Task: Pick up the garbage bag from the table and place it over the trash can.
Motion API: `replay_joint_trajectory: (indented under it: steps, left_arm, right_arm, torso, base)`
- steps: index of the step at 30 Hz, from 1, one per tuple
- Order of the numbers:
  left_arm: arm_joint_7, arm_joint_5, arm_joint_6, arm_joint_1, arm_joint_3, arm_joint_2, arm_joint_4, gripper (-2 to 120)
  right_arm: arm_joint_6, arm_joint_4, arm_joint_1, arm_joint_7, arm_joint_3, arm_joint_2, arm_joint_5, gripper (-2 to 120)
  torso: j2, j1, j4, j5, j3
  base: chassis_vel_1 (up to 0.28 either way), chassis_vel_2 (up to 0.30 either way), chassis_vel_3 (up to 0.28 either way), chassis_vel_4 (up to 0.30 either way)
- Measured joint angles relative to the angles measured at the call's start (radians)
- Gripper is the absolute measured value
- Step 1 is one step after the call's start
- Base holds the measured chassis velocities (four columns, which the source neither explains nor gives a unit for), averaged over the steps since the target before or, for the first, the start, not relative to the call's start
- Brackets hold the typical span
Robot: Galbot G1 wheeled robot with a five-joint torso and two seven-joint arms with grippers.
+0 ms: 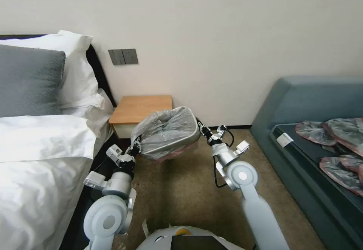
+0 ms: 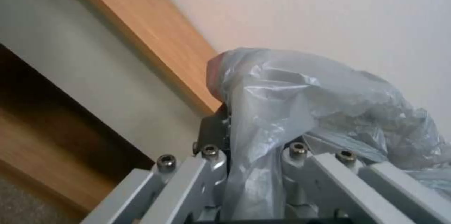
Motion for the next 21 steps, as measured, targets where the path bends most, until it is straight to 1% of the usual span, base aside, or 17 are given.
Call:
replay_joint_trajectory:
  steps: [5,7,8,10,11,12,13,15,17,18,19,21]
  left_arm:
    - [-0.001,-0.003,-0.002,0.0,-0.001,-0.001,-0.002,8]
    - [-0.001,-0.003,-0.003,-0.001,-0.002,0.0,-0.002,8]
    - [-0.001,-0.003,-0.003,-0.001,-0.002,0.0,-0.002,8]
    - [-0.002,-0.004,-0.003,-0.004,-0.002,0.0,-0.001,8]
    - [-0.002,-0.002,-0.003,-0.006,-0.002,0.0,0.004,8]
    - [-0.002,-0.002,-0.003,-0.006,-0.002,0.0,0.004,8]
    - [-0.002,-0.001,-0.003,-0.008,-0.002,0.0,0.009,8]
    - [-0.002,0.004,-0.004,-0.011,-0.003,0.0,0.02,8]
    - [-0.002,0.004,-0.004,-0.012,-0.003,0.0,0.022,8]
    - [-0.003,0.008,-0.004,-0.014,-0.003,0.0,0.027,8]
    - [-0.003,0.008,-0.004,-0.014,-0.003,0.0,0.027,8]
    - [-0.002,0.025,-0.006,-0.022,-0.002,0.0,0.04,8]
  right_arm:
    - [-0.001,0.003,-0.004,0.0,0.003,0.0,-0.026,0]
    - [-0.002,0.014,-0.012,-0.003,0.005,-0.003,-0.032,9]
    - [-0.002,0.014,-0.012,-0.003,0.005,-0.003,-0.032,9]
    - [-0.003,0.023,-0.022,-0.008,0.009,-0.005,-0.033,17]
    - [-0.003,0.026,-0.029,-0.015,0.015,-0.006,-0.033,24]
    - [-0.003,0.026,-0.029,-0.015,0.015,-0.006,-0.033,24]
    - [-0.004,0.026,-0.035,-0.022,0.02,-0.006,-0.033,27]
    - [-0.007,0.023,-0.06,-0.046,0.041,-0.011,-0.033,39]
    - [-0.008,0.023,-0.066,-0.05,0.046,-0.013,-0.031,40]
    - [-0.013,0.028,-0.082,-0.062,0.061,-0.017,-0.025,48]
    - [-0.013,0.028,-0.082,-0.062,0.061,-0.017,-0.025,48]
    - [-0.019,0.064,-0.107,-0.069,0.087,-0.026,-0.01,60]
  torso:
    - [0.0,0.0,0.0,0.0,0.0]
    - [0.0,0.0,0.0,0.0,0.0]
    - [0.0,0.0,0.0,0.0,0.0]
    - [0.0,0.0,0.0,0.0,0.0]
    - [0.0,0.0,0.0001,0.0,0.0]
    - [0.0,0.0,0.0001,0.0,0.0]
    - [0.0,0.0,0.0,-0.0001,0.0]
    - [0.0,0.0,0.0,0.0001,0.0]
    - [0.0,0.0,0.0,0.0001,0.0]
    - [0.0,0.0,-0.0001,0.0001,0.0]
    - [0.0,0.0,-0.0001,0.0001,0.0]
    - [0.0,0.0,-0.0001,0.0001,0.0]
  base:
    - [0.0,0.0,0.0,0.0]
    - [0.0,0.0,0.0,0.0]
    - [0.0,0.0,0.0,0.0]
    - [0.0,0.0,0.0,0.0]
    - [0.0,0.0,0.0,0.0]
    - [0.0,0.0,0.0,0.0]
    - [0.0,0.0,0.0,0.0]
    - [0.0,0.0,0.0,0.0]
    - [0.0,0.0,0.0,0.0]
    - [0.0,0.0,0.0,0.0]
    - [0.0,0.0,0.0,0.0]
    - [0.0,0.0,0.0,0.0]
